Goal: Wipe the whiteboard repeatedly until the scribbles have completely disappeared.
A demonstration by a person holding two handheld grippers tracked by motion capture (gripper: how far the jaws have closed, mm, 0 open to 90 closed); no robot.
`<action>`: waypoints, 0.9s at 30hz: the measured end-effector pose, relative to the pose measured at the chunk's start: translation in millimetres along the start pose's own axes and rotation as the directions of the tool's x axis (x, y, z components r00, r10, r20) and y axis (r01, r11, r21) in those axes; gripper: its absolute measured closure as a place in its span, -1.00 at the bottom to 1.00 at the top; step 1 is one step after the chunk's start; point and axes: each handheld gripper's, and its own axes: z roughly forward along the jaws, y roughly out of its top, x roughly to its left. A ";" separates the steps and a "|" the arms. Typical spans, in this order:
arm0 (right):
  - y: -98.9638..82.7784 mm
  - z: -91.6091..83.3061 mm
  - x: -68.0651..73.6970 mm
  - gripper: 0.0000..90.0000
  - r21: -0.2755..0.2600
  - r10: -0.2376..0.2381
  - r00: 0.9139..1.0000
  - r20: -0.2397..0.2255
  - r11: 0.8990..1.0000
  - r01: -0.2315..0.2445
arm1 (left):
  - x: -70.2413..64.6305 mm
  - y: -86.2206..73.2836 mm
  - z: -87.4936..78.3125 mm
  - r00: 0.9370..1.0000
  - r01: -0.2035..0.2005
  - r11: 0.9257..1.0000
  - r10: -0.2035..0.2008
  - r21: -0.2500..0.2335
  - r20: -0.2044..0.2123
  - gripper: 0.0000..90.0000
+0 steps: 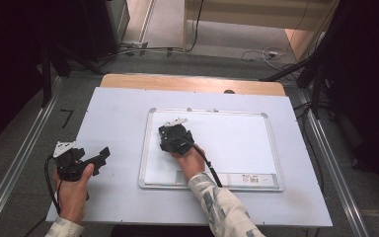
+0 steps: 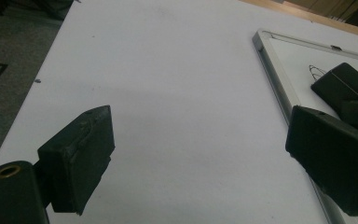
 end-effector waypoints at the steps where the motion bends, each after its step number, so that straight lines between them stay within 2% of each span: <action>1: 0.0 0.0 0.0 -0.17 0.000 0.000 1.000 0.000 1.000 0.000 | 0.2 -0.1 -0.1 1.000 0.000 1.000 0.000 0.002 0.001 -0.81; 8: -1.2 -1.6 -14.9 -0.17 0.006 0.022 0.999 0.027 1.000 -0.022 | 0.1 -0.2 0.1 1.000 -0.003 1.000 0.003 0.002 -0.002 -0.81; 13: -4.3 -5.0 -15.8 -0.17 0.012 0.024 0.999 0.034 1.000 -0.024 | -0.4 -0.2 0.7 1.000 -0.003 1.000 0.003 0.001 -0.004 -0.81; 16: -6.8 -7.9 -11.5 -0.17 0.018 0.015 1.000 0.028 1.000 -0.015 | -1.2 0.0 1.3 1.000 -0.004 1.000 0.004 0.003 -0.003 -0.81; 22: -6.8 -7.3 13.1 -0.17 0.010 -0.031 0.999 -0.011 0.999 0.032 | -3.1 0.5 2.1 1.000 -0.007 1.000 0.007 0.003 0.000 -0.81; 27: 2.0 0.3 16.0 -0.17 0.009 -0.029 0.999 -0.014 1.000 0.029 | -1.6 0.3 1.3 1.000 -0.002 1.000 0.002 0.001 0.002 -0.81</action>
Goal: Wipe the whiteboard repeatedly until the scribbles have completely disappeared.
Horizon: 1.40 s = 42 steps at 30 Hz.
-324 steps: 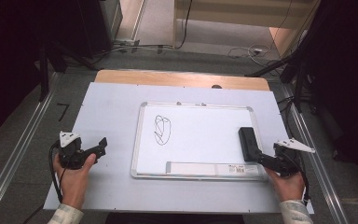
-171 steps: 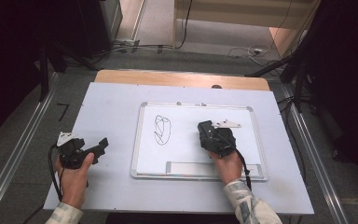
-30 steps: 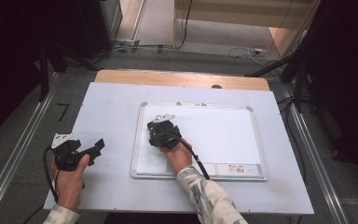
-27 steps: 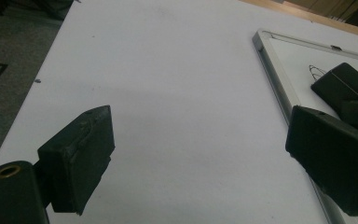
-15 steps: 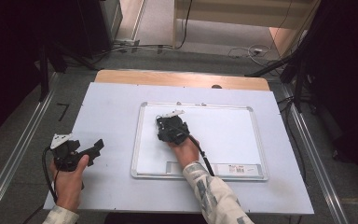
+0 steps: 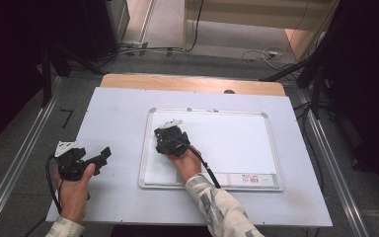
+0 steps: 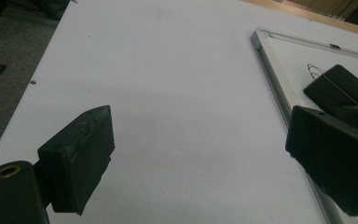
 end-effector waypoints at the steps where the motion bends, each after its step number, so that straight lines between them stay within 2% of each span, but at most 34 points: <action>1: 1.9 1.6 -0.5 -0.17 0.001 0.005 1.000 0.001 1.000 -0.005 | 0.5 0.0 -0.2 1.000 0.001 1.000 -0.001 0.000 -0.002 -0.81; 10: 23.7 20.0 -10.7 -0.17 0.001 0.029 0.999 0.020 1.000 -0.029 | 1.5 -0.3 -2.1 1.000 0.004 1.000 -0.004 -0.004 0.000 -0.81; 21: 31.0 26.5 -20.1 -0.17 -0.001 0.045 0.999 0.028 0.999 -0.045 | 3.3 -0.9 -3.0 1.000 0.006 1.000 -0.006 -0.002 0.001 -0.81; 42: 22.2 19.0 -43.5 -0.17 0.005 0.073 0.996 0.050 0.997 -0.073 | 3.2 -1.3 -3.6 1.000 0.006 1.000 -0.006 -0.005 -0.003 -0.81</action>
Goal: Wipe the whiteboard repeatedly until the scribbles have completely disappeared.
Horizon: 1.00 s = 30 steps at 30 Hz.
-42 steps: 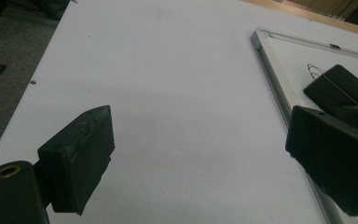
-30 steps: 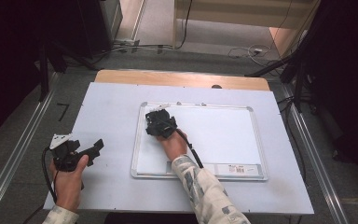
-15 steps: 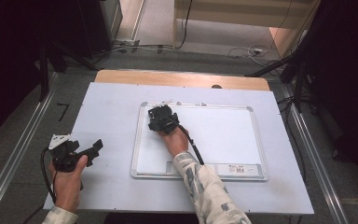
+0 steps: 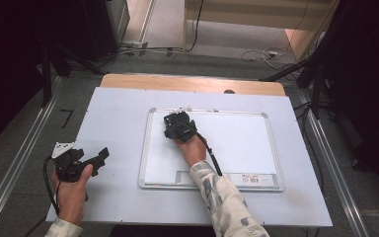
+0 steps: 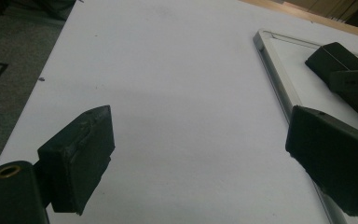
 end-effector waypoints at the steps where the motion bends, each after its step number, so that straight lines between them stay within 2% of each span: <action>1: 0.2 0.2 -1.1 -0.17 0.001 0.008 1.000 0.002 1.000 -0.008 | 0.0 0.0 -0.2 1.000 0.003 1.000 -0.003 -0.001 0.000 -0.81; 6: 2.0 2.1 -9.1 -0.17 -0.003 0.026 1.000 0.015 1.000 -0.026 | 1.1 -0.2 -0.3 1.000 0.003 1.000 -0.003 0.001 0.001 -0.81; 16: 10.9 9.9 -14.0 -0.17 -0.008 0.044 0.998 0.036 0.999 -0.043 | -0.8 0.2 1.9 1.000 -0.003 1.000 0.003 0.007 0.003 -0.81; 21: 14.4 12.6 -8.3 -0.17 -0.007 0.042 0.998 0.035 0.999 -0.042 | -2.0 0.9 3.6 1.000 -0.004 1.000 0.004 0.007 0.003 -0.81; 27: 17.7 14.9 10.5 -0.17 -0.005 0.009 1.000 0.009 1.000 -0.009 | -1.8 1.1 4.0 1.000 -0.004 1.000 0.004 0.007 0.004 -0.81; 30: 17.9 14.9 13.6 -0.17 -0.004 -0.001 1.000 0.003 1.000 0.001 | -0.7 0.9 3.9 1.000 0.001 1.000 -0.001 0.008 0.003 -0.81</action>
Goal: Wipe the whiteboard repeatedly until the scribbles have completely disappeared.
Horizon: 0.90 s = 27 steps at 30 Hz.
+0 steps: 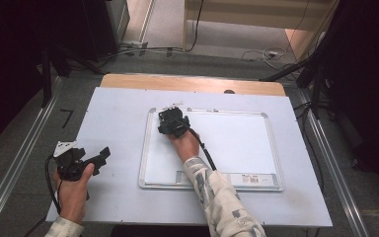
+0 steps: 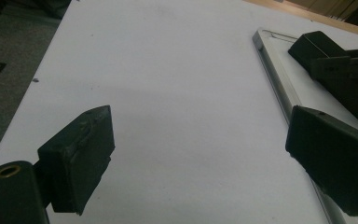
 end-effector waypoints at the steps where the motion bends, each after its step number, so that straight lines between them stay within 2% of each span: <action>1: 0.2 0.2 -0.5 -0.17 0.000 -0.002 1.000 -0.004 1.000 0.002 | 0.0 0.0 -0.1 1.000 0.001 1.000 -0.001 -0.001 0.000 -0.81; 8: 7.4 6.1 -0.3 -0.17 0.000 -0.004 1.000 -0.008 1.000 0.004 | -1.8 0.2 -0.3 1.000 -0.006 1.000 0.006 -0.002 0.003 -0.81; 15: 10.4 8.6 -7.0 -0.17 -0.001 -0.002 1.000 -0.005 1.000 0.002 | 4.4 -0.4 -0.7 1.000 0.012 1.000 -0.012 -0.001 -0.002 -0.81; 20: 9.1 6.6 -18.2 -0.17 0.007 0.006 1.000 0.014 1.000 -0.007 | 3.1 -0.4 -1.0 1.000 0.006 1.000 -0.006 -0.001 -0.002 -0.81; 27: -1.6 -1.6 -40.5 -0.17 0.007 0.044 0.998 0.040 0.999 -0.044 | 1.4 -0.4 0.3 1.000 0.004 1.000 -0.004 0.001 -0.002 -0.81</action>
